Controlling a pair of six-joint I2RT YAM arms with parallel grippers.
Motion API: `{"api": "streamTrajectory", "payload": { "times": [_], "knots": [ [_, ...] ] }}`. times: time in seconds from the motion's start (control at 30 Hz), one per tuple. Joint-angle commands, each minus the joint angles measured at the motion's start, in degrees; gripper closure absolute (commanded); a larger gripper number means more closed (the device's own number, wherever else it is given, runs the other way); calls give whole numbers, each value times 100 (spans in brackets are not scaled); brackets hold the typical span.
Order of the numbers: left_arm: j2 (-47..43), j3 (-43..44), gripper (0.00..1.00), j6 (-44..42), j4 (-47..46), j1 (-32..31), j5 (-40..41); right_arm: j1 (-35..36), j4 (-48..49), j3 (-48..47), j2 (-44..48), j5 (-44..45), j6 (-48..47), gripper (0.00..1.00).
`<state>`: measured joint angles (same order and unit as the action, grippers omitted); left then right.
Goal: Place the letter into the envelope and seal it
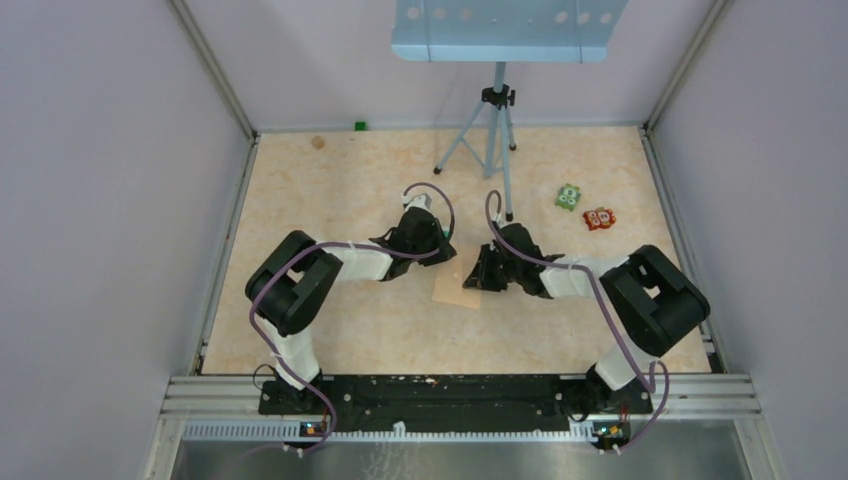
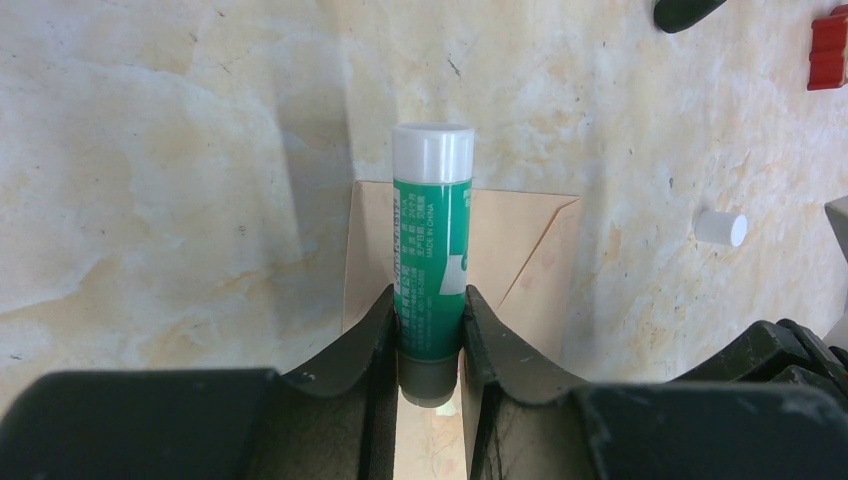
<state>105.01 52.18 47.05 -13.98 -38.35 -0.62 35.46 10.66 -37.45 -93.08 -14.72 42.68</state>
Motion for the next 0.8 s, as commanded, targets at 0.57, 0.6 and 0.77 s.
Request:
{"api": "streamTrajectory", "payload": {
  "times": [0.57, 0.6, 0.77],
  "knots": [
    [298, -112, 100, -130, 483, 60, 186, 224, -423, 553, 1112, 152, 77, 100],
    [296, -104, 100, -133, 490, 62, 179, 223, -468, 514, 1161, 154, 77, 100],
    [256, 13, 100, -283, 504, 63, 137, 224, -805, 164, 1482, 145, 5, 100]
  ]
}}
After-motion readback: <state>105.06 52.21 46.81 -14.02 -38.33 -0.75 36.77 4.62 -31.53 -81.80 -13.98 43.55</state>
